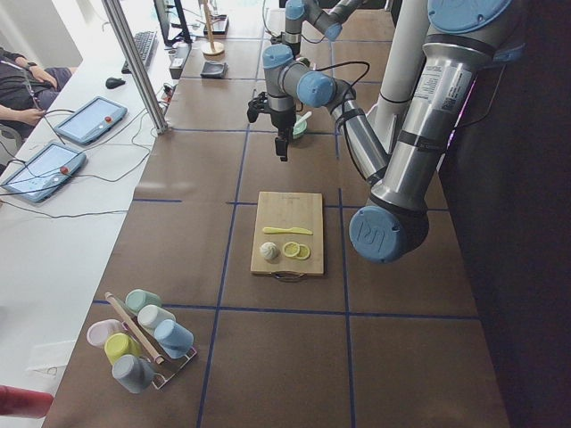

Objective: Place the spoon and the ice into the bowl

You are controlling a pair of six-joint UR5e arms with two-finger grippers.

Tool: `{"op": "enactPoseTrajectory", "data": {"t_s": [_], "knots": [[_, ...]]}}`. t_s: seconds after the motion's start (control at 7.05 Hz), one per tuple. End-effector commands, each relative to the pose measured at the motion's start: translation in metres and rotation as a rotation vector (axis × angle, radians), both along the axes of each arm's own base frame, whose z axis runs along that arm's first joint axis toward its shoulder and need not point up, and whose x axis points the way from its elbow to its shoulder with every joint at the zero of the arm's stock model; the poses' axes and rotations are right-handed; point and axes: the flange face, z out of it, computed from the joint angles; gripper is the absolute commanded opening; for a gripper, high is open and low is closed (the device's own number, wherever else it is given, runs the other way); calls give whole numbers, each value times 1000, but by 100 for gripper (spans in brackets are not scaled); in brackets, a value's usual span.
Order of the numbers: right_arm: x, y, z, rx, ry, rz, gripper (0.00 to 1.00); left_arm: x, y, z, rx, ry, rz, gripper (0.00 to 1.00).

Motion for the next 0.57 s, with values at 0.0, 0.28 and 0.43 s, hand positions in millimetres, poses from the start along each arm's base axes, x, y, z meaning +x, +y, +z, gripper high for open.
{"op": "enactPoseTrajectory", "data": {"t_s": [0.0, 0.28, 0.43], "knots": [[2, -1, -1, 5, -1, -3, 63, -1, 0, 1, -2, 0, -1, 100], [9, -6, -4, 8, -6, 11, 63, -1, 0, 1, -2, 0, -1, 100], [9, -7, -4, 8, -6, 13, 63, -2, 0, 1, -2, 0, -3, 100]]}}
